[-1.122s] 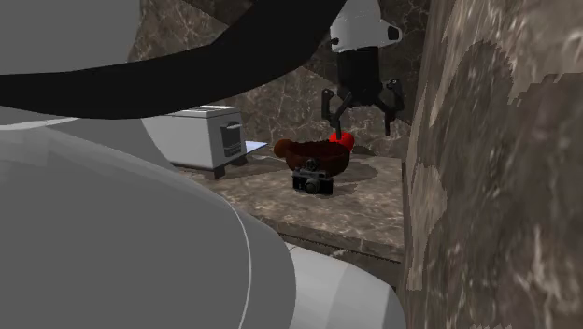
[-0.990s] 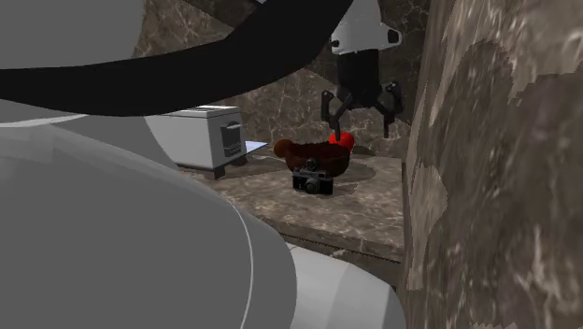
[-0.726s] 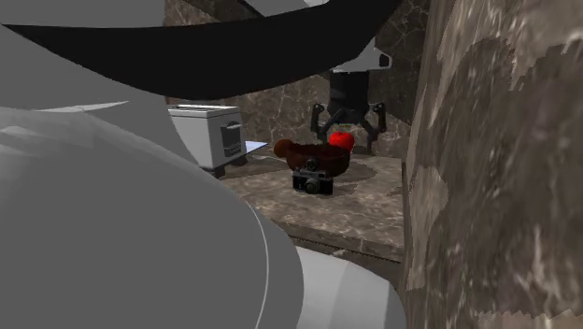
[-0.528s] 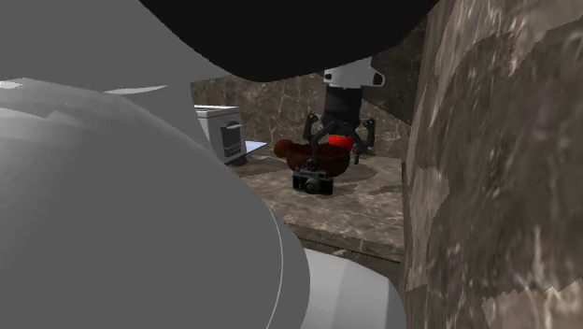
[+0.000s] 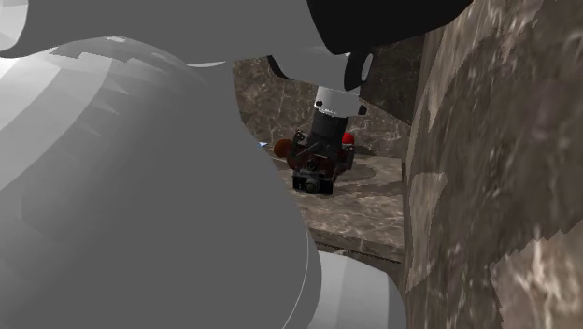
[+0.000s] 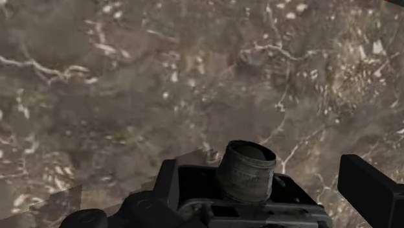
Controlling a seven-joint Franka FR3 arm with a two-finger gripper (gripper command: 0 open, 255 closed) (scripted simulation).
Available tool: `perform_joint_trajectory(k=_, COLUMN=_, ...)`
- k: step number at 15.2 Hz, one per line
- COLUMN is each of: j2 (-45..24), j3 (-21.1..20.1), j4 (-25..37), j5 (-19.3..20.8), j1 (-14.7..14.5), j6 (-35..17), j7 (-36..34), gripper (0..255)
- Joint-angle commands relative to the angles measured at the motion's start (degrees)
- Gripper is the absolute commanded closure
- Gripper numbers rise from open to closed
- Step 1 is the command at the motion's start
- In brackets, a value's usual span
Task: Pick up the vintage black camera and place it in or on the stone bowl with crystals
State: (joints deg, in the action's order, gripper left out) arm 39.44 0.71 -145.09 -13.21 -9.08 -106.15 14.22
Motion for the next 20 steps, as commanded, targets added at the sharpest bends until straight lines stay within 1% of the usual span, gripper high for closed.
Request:
perform_joint_trajectory(k=1, j2=-0.39, j3=-0.27, j4=-1.36, j5=-0.43, j1=-0.23, j6=-1.8, j7=0.11, gripper=0)
perform_joint_trajectory(k=4, j2=-0.74, j3=-0.63, j4=-3.07, j5=-0.84, j1=-0.45, j6=-3.89, j7=0.22, gripper=0)
perform_joint_trajectory(k=11, j2=-0.73, j3=-0.63, j4=-3.07, j5=-0.84, j1=-0.45, j6=-3.88, j7=0.22, gripper=0)
perform_joint_trajectory(k=12, j2=-0.73, j3=-0.63, j4=-3.07, j5=-0.84, j1=-0.45, j6=-3.88, j7=0.22, gripper=255)
perform_joint_trajectory(k=20, j2=-0.73, j3=-0.63, j4=-3.06, j5=-0.83, j1=-0.45, j6=-3.88, j7=0.23, gripper=255)
